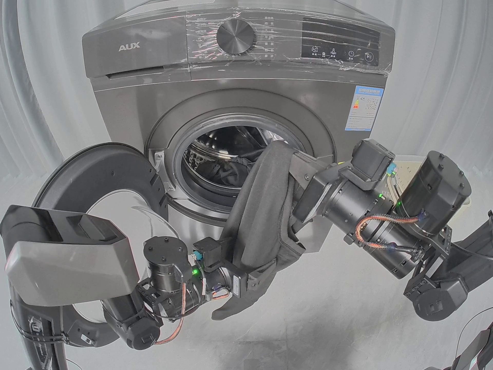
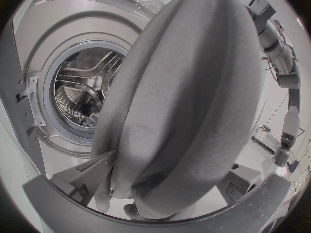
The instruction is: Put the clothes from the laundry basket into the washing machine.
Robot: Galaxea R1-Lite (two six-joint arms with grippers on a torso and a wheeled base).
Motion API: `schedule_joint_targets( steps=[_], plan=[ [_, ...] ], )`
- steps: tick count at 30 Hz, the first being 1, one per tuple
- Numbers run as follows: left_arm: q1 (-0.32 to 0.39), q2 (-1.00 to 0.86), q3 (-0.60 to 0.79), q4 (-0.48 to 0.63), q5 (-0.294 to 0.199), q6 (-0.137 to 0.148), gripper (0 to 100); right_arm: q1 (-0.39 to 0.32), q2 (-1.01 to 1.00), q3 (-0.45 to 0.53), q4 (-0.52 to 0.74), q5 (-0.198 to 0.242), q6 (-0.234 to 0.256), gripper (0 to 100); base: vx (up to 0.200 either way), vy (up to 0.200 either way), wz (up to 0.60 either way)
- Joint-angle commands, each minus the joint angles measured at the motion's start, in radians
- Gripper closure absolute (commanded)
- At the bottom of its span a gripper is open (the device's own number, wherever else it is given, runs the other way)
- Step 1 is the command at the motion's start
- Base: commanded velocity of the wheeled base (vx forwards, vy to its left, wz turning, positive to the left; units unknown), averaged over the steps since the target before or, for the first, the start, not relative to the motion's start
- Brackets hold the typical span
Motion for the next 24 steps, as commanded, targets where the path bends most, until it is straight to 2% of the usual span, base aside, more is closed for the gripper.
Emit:
schedule_joint_targets(
  steps=[1,8,16,22,23,24],
  plan=[
    [0.031,0.067,-0.042,0.0,-0.001,0.008,0,0.009,0.014,-0.005,-0.007,-0.001,0.0,100,0.0,0.0,0.0],
    [0.037,0.112,-0.088,0.0,-0.001,0.014,0,0.023,0.014,0.0,-0.011,-0.001,0.002,100,0.0,0.0,0.0],
    [0.059,0.196,-0.211,0.001,-0.001,0.018,0,0.039,0.015,0.007,-0.014,-0.002,0.002,100,0.0,0.0,0.0],
    [0.068,0.205,-0.229,0.001,-0.006,0.018,0,0.044,0.015,0.015,-0.014,-0.002,0.002,100,0.0,0.0,0.0],
    [0.068,0.208,-0.233,0.001,-0.009,0.02,100,0.044,0.015,0.015,-0.014,-0.002,0.002,100,0.0,0.0,0.0],
    [0.068,0.213,-0.236,0.001,-0.009,0.022,100,0.044,0.015,0.015,-0.014,-0.004,0.002,100,0.0,0.0,0.0]
  ],
)
